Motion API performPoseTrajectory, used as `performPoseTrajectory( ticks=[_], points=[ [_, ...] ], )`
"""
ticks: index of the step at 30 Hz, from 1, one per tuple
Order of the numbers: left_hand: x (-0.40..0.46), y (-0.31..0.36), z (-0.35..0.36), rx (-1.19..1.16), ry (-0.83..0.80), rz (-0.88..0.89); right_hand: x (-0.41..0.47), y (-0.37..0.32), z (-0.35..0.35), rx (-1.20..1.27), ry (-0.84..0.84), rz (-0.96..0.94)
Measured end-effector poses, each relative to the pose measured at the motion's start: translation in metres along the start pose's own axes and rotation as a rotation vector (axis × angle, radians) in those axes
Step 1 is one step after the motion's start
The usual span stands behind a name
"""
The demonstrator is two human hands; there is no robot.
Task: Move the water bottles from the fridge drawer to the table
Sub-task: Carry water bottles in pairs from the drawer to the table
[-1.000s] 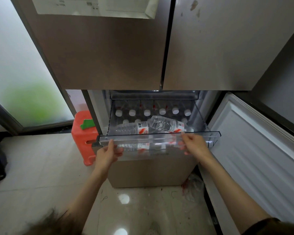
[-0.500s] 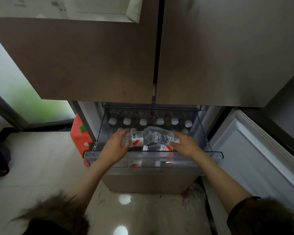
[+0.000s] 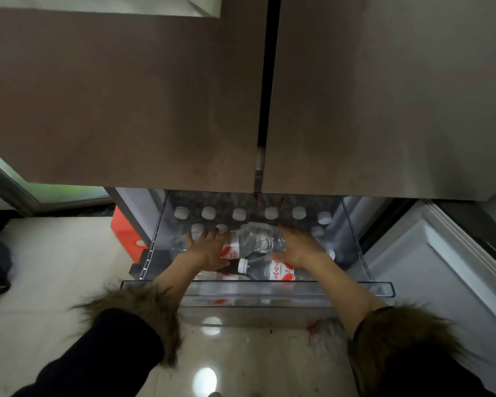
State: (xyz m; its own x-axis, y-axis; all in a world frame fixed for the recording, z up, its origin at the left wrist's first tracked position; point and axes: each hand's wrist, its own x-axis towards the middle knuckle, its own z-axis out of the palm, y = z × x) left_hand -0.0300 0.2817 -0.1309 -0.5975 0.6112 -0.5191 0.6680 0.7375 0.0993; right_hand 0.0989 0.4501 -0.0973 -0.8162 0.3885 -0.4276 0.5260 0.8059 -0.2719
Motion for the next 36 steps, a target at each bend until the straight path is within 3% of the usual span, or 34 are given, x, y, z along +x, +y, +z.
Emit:
performPoseTrajectory(
  ticks=[7,19,25,32,36],
  points=[
    [0.017,-0.013,0.002,0.005,0.102,0.029,0.01,-0.005,0.002,-0.028,0.044,-0.03],
    [0.015,-0.021,-0.003,-0.017,0.077,0.048,-0.016,-0.012,0.003,0.075,0.156,-0.215],
    [0.009,-0.021,-0.002,-0.056,0.034,0.057,-0.02,-0.008,0.0,0.188,0.062,-0.232],
    [0.01,-0.021,0.0,0.004,0.05,0.07,-0.02,-0.021,-0.02,0.605,-0.135,0.043],
    [0.011,-0.024,0.0,-0.007,0.05,0.077,-0.001,-0.033,-0.013,0.852,0.105,0.373]
  ],
)
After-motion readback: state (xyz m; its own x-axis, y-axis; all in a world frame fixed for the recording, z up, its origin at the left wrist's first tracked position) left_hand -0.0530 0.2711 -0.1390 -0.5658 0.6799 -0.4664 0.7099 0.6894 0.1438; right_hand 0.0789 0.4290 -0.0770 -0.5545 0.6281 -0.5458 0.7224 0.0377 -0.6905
